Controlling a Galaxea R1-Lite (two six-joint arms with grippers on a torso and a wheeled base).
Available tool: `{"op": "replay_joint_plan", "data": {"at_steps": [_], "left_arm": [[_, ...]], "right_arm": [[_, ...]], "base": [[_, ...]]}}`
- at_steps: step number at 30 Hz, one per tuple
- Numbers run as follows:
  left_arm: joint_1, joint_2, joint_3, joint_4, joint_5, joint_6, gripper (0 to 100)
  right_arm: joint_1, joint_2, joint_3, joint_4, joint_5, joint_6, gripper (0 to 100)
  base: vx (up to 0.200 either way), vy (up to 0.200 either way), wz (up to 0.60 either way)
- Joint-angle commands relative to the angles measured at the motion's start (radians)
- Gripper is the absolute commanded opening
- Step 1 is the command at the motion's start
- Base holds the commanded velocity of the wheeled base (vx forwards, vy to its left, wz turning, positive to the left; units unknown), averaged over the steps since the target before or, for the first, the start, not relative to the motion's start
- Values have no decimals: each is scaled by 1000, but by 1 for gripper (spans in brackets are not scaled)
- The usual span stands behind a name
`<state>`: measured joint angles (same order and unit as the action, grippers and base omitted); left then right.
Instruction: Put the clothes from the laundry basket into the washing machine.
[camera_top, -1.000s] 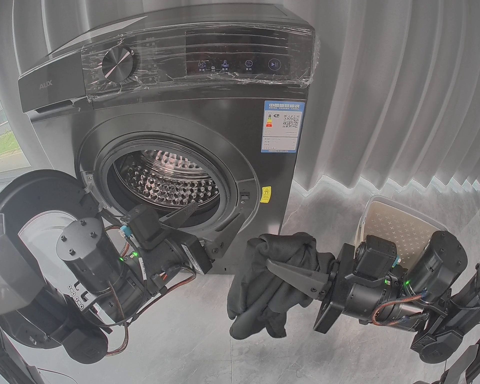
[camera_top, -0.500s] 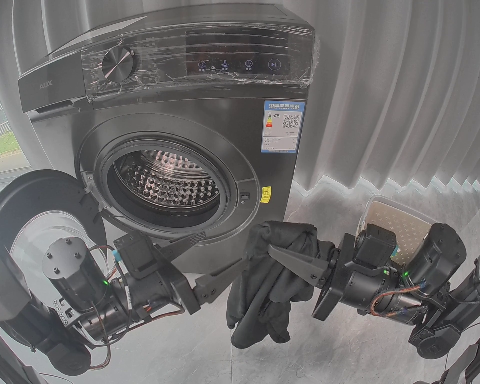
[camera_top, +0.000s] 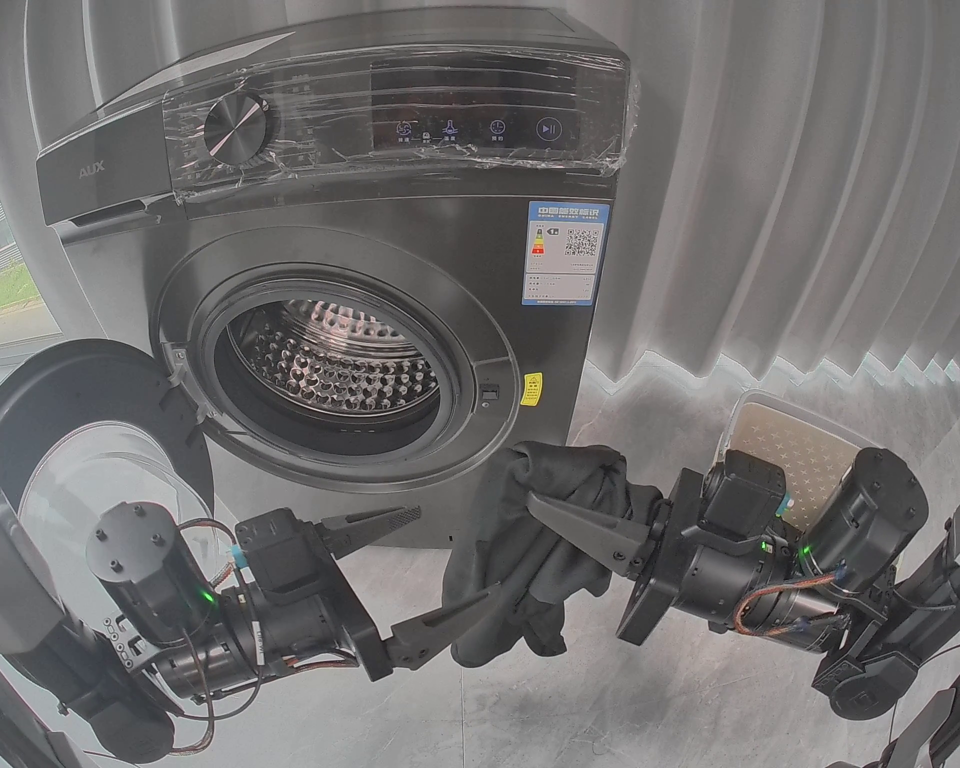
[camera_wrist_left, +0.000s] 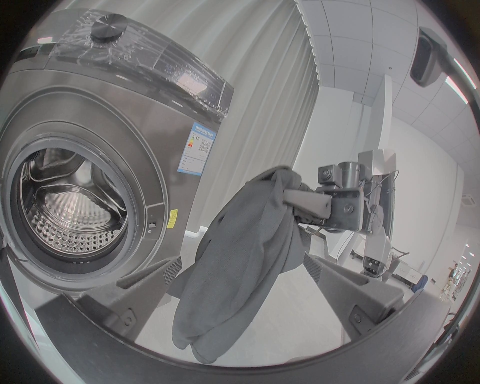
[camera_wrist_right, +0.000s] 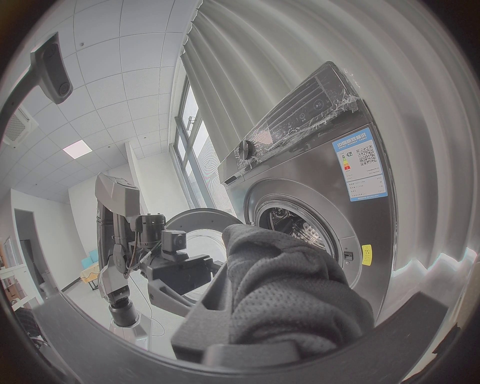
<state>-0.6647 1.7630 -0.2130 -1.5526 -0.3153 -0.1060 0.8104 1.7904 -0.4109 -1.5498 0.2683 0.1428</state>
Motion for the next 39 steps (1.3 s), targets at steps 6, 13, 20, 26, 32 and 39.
{"op": "replay_joint_plan", "data": {"at_steps": [6, 13, 20, 26, 32, 39], "left_arm": [[10, 176, -140, 0, 2, 63, 100], [11, 231, -198, 0, -1, 98, 100], [5, 273, -289, -1, -27, 111, 100], [10, 319, -373, -1, -47, 118, 100], [13, 328, -388, -1, -47, 118, 100], [14, 326, -385, -3, -45, 118, 100]], "right_arm": [[39, 0, 9, 0, 2, 3, 0], [56, 10, 9, -1, 2, 11, 0], [61, 21, 9, -1, 2, 12, 0], [61, 24, 9, -3, -1, 23, 0], [55, 23, 9, -3, -3, 24, 0], [47, 23, 6, -1, -29, 24, 0]], "base": [[0, 0, 0], [0, 0, 0], [0, 0, 0], [0, 0, 0], [0, 0, 0], [0, 0, 0]]}}
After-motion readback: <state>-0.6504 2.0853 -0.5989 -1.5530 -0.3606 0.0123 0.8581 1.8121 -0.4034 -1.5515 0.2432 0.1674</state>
